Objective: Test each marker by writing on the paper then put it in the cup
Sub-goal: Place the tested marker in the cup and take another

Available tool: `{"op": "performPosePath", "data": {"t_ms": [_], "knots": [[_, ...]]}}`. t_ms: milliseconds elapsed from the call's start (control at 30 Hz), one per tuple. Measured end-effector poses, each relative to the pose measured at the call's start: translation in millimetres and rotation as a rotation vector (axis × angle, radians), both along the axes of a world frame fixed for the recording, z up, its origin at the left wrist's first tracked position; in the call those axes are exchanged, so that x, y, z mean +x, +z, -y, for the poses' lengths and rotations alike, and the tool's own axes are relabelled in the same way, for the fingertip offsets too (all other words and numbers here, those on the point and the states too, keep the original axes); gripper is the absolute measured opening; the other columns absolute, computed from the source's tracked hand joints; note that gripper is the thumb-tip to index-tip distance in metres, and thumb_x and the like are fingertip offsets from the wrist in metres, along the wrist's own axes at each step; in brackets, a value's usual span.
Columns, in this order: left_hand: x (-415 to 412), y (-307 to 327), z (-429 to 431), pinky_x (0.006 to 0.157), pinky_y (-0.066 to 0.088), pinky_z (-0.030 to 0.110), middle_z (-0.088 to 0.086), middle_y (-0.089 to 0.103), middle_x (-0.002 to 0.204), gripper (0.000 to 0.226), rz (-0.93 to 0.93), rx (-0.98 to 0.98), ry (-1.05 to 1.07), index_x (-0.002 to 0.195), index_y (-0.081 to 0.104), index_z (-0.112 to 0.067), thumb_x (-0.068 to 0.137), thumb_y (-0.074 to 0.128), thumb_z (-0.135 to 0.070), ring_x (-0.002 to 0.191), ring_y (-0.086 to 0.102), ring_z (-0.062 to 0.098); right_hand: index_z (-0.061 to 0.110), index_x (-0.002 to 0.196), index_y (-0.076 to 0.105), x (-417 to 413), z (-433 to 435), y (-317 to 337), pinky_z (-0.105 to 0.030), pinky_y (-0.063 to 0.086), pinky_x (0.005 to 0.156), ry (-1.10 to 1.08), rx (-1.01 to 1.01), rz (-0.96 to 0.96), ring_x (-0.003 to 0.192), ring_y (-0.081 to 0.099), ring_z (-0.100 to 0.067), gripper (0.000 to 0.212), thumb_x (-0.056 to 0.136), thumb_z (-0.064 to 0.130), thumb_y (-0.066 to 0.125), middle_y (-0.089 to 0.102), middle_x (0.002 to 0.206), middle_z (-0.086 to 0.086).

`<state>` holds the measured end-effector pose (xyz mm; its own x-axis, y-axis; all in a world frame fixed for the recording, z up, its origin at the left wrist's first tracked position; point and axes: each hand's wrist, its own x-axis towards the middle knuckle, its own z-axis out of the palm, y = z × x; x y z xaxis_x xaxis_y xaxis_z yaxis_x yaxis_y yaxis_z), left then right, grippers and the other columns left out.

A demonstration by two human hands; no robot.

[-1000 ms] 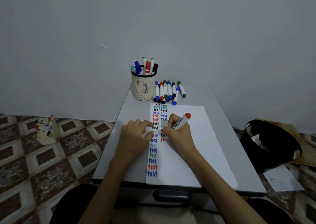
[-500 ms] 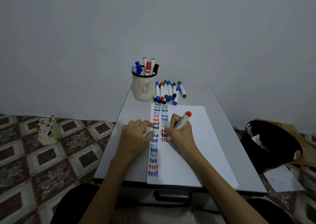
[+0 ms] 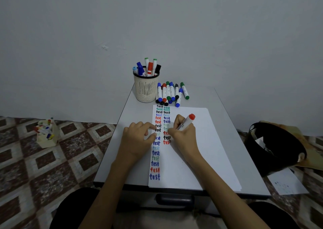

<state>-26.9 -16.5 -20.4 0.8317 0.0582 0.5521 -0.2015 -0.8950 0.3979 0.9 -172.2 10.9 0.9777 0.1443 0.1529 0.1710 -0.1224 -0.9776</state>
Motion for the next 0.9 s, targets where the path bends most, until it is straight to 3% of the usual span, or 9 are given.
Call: {"op": "performPosePath", "data": {"t_ms": [167, 233, 300, 367, 467, 500, 600, 733, 900], "knots": [[-1, 0, 0, 0.059, 0.035, 0.027, -0.007, 0.049, 0.063, 0.035, 0.039, 0.005, 0.003, 0.087, 0.066, -0.019, 0.080, 0.044, -0.045, 0.061, 0.044, 0.012, 0.014, 0.069, 0.043, -1, 0, 3, -0.022, 0.056, 0.056, 0.058, 0.028, -0.056, 0.075, 0.072, -0.011, 0.032, 0.085, -0.009, 0.059, 0.068, 0.091, -0.005], [-2, 1, 0, 0.060, 0.035, 0.028, -0.007, 0.049, 0.064, 0.036, 0.055, -0.010, 0.002, 0.087, 0.065, -0.018, 0.081, 0.042, -0.045, 0.061, 0.046, 0.013, 0.011, 0.069, 0.042, -1, 1, 3, -0.023, 0.055, 0.056, 0.056, 0.088, -0.085, 0.073, 0.071, -0.012, 0.031, 0.084, -0.012, 0.058, 0.067, 0.081, -0.001], [-4, 8, 2, 0.055, 0.037, 0.029, -0.002, 0.056, 0.067, 0.043, 0.055, 0.022, -0.018, 0.085, 0.065, -0.013, 0.091, 0.032, -0.041, 0.059, 0.048, 0.016, 0.009, 0.068, 0.040, 1, 5, 4, -0.024, 0.051, 0.051, -0.027, 0.220, -0.086, 0.056, 0.061, -0.006, 0.032, 0.083, -0.013, 0.059, 0.056, 0.061, 0.002], [-9, 14, 4, 0.049, 0.036, 0.027, 0.008, 0.066, 0.080, 0.058, 0.011, 0.003, -0.126, 0.082, 0.064, -0.003, 0.100, 0.019, -0.034, 0.058, 0.051, 0.021, 0.012, 0.067, 0.041, 2, 9, 7, -0.020, 0.041, 0.046, -0.117, 0.354, -0.083, 0.043, 0.044, -0.004, 0.034, 0.082, -0.003, 0.068, 0.047, 0.056, -0.001], [-5, 13, 1, 0.065, 0.051, 0.039, 0.009, 0.063, 0.099, 0.039, -0.026, -0.249, -0.188, 0.107, 0.059, -0.004, 0.100, 0.023, -0.019, 0.082, 0.059, 0.024, 0.014, 0.071, 0.045, 3, 13, 10, -0.020, 0.036, 0.043, -0.120, 0.476, -0.122, 0.046, 0.039, -0.010, 0.033, 0.078, 0.008, 0.076, 0.052, 0.063, -0.006], [-3, 9, 0, 0.072, 0.053, 0.037, 0.004, 0.060, 0.102, 0.032, -0.044, -0.316, -0.205, 0.117, 0.053, -0.009, 0.099, 0.027, -0.017, 0.090, 0.059, 0.020, 0.013, 0.073, 0.048, 3, 14, 11, -0.020, 0.038, 0.045, -0.105, 0.507, -0.136, 0.050, 0.042, -0.012, 0.030, 0.077, 0.007, 0.077, 0.053, 0.067, -0.009], [-7, 13, 1, 0.073, 0.054, 0.020, -0.007, 0.055, 0.108, 0.035, -0.123, -0.537, -0.271, 0.129, 0.039, -0.023, 0.096, 0.044, -0.016, 0.098, 0.058, 0.008, 0.007, 0.085, 0.061, 5, 15, 12, -0.025, 0.054, 0.057, -0.053, 0.653, -0.193, 0.068, 0.063, -0.022, 0.011, 0.082, -0.002, 0.066, 0.065, 0.079, -0.013], [-12, 19, -1, 0.074, 0.050, 0.016, -0.005, 0.061, 0.099, 0.031, -0.038, -0.698, -0.222, 0.106, 0.054, -0.020, 0.080, 0.069, -0.011, 0.090, 0.059, 0.005, 0.002, 0.096, 0.062, 4, 15, 17, -0.031, 0.059, 0.060, 0.032, 0.727, -0.256, 0.071, 0.070, -0.026, 0.018, 0.087, -0.007, 0.050, 0.071, 0.079, -0.016], [-15, 23, -2, 0.073, 0.050, 0.017, -0.005, 0.068, 0.094, 0.021, -0.073, -0.769, -0.253, 0.094, 0.063, -0.019, 0.078, 0.070, -0.006, 0.089, 0.063, 0.005, 0.001, 0.088, 0.055, 2, 16, 20, -0.027, 0.056, 0.053, 0.014, 0.630, -0.176, 0.053, 0.064, -0.021, 0.013, 0.084, -0.012, 0.055, 0.065, 0.060, -0.010]]}}
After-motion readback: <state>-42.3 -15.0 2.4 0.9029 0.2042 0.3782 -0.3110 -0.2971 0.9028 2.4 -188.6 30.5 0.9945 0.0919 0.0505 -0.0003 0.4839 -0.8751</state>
